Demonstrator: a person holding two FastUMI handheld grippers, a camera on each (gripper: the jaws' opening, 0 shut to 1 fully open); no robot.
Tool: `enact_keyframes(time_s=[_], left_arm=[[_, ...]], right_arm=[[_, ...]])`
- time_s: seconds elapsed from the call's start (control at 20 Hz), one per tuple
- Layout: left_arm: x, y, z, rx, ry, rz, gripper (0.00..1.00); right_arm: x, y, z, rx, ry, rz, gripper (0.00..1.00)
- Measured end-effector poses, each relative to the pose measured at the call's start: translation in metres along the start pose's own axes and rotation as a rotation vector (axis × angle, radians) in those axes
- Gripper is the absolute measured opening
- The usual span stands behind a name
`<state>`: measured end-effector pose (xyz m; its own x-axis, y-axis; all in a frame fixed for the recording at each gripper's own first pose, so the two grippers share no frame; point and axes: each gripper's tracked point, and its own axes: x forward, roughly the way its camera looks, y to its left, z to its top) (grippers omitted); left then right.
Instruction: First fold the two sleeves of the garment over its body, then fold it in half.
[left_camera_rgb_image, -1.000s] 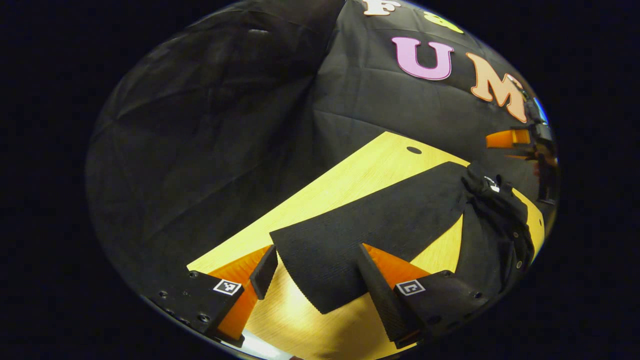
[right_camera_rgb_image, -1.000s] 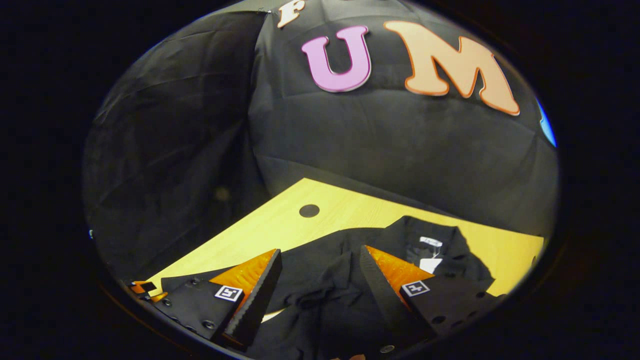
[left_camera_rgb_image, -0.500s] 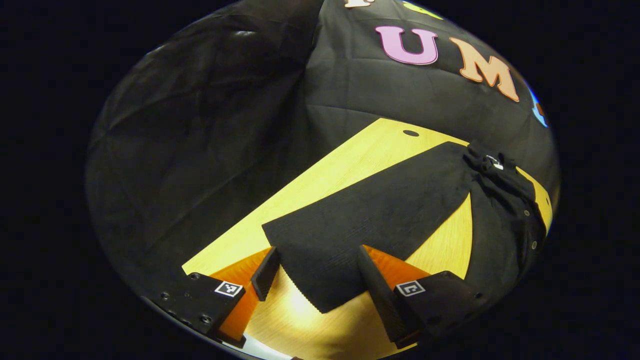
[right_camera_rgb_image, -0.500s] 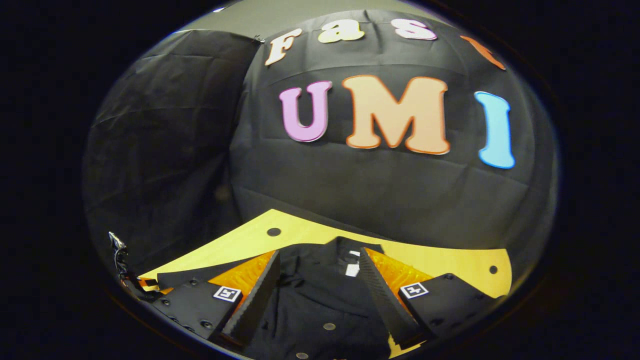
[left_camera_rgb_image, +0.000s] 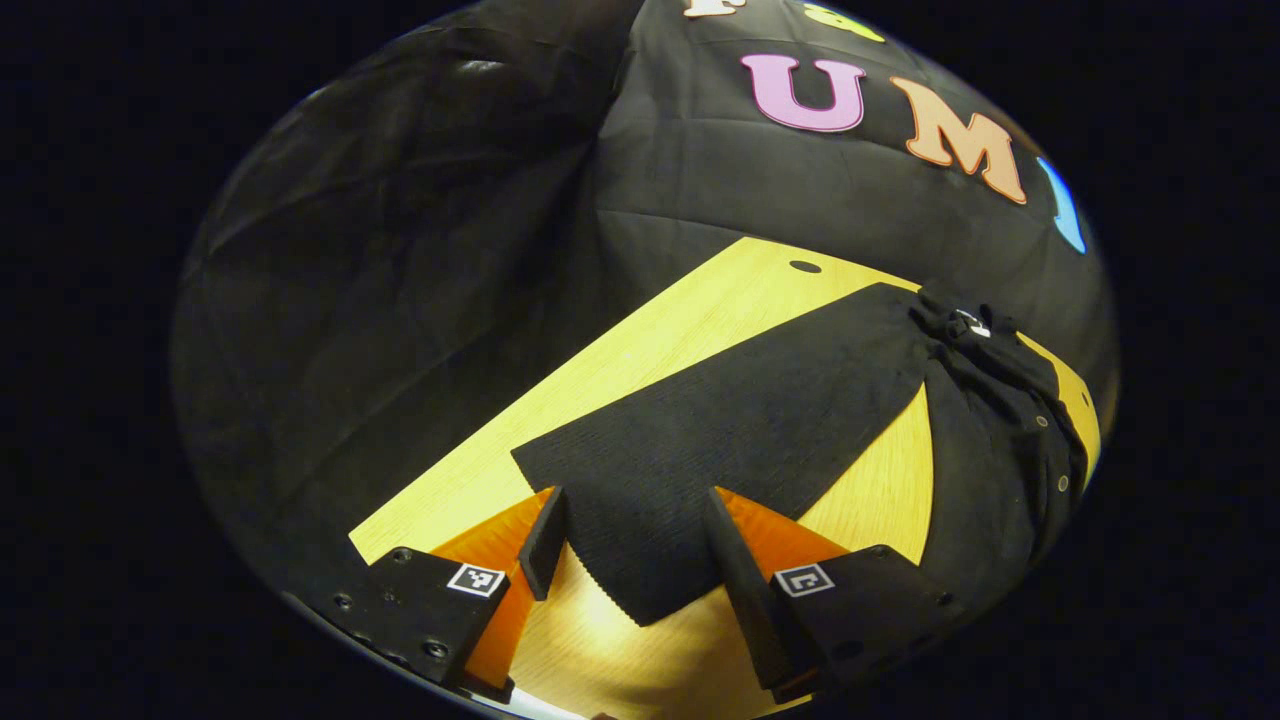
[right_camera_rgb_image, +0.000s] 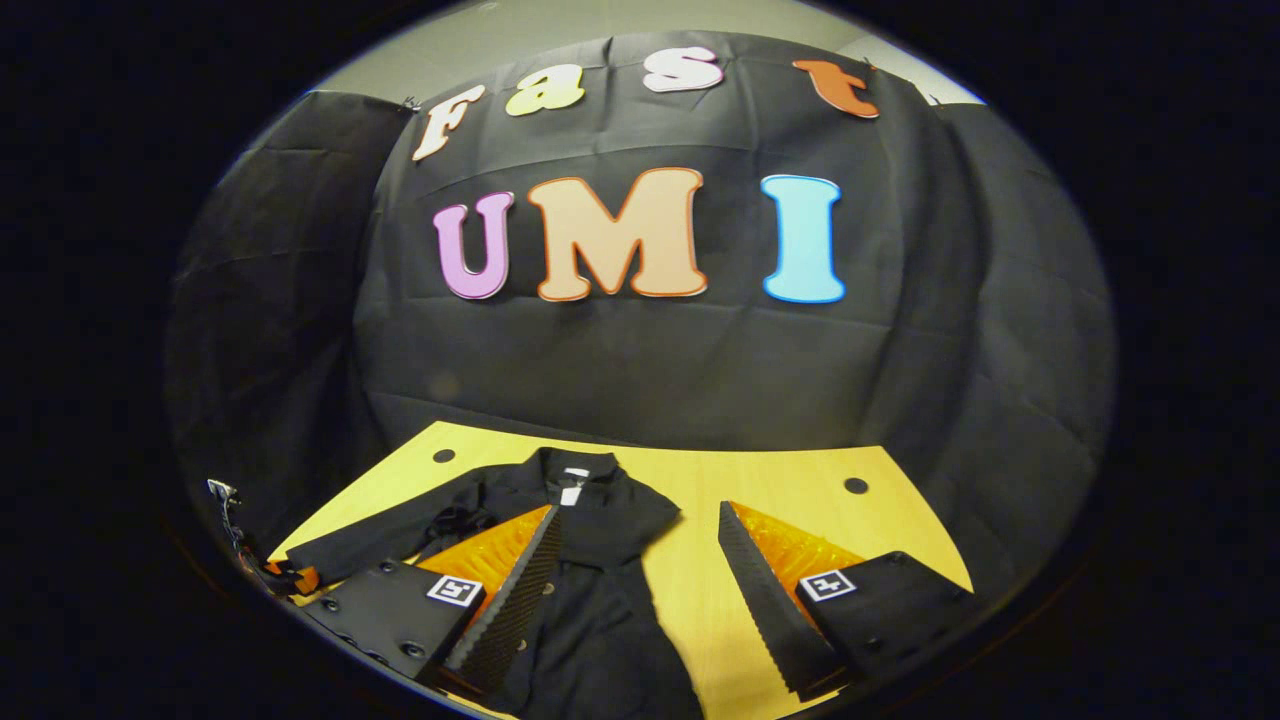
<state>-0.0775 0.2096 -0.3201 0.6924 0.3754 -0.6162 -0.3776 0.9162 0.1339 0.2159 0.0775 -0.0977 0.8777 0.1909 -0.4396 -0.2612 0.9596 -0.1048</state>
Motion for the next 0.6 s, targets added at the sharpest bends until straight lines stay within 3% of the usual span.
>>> enact_keyframes(time_s=[0.4,0.45,0.6], left_arm=[[-0.006,0.002,0.003,0.009,0.02,-0.029,0.57],[-0.009,0.004,0.005,0.013,0.023,-0.028,0.43],[-0.005,-0.018,0.004,-0.002,0.03,-0.058,0.24]], right_arm=[[-0.04,-0.016,-0.029,0.067,0.011,-0.035,0.98],[-0.045,-0.018,-0.033,0.079,0.011,-0.043,0.98],[-0.056,-0.025,-0.044,0.086,0.014,-0.079,0.98]])
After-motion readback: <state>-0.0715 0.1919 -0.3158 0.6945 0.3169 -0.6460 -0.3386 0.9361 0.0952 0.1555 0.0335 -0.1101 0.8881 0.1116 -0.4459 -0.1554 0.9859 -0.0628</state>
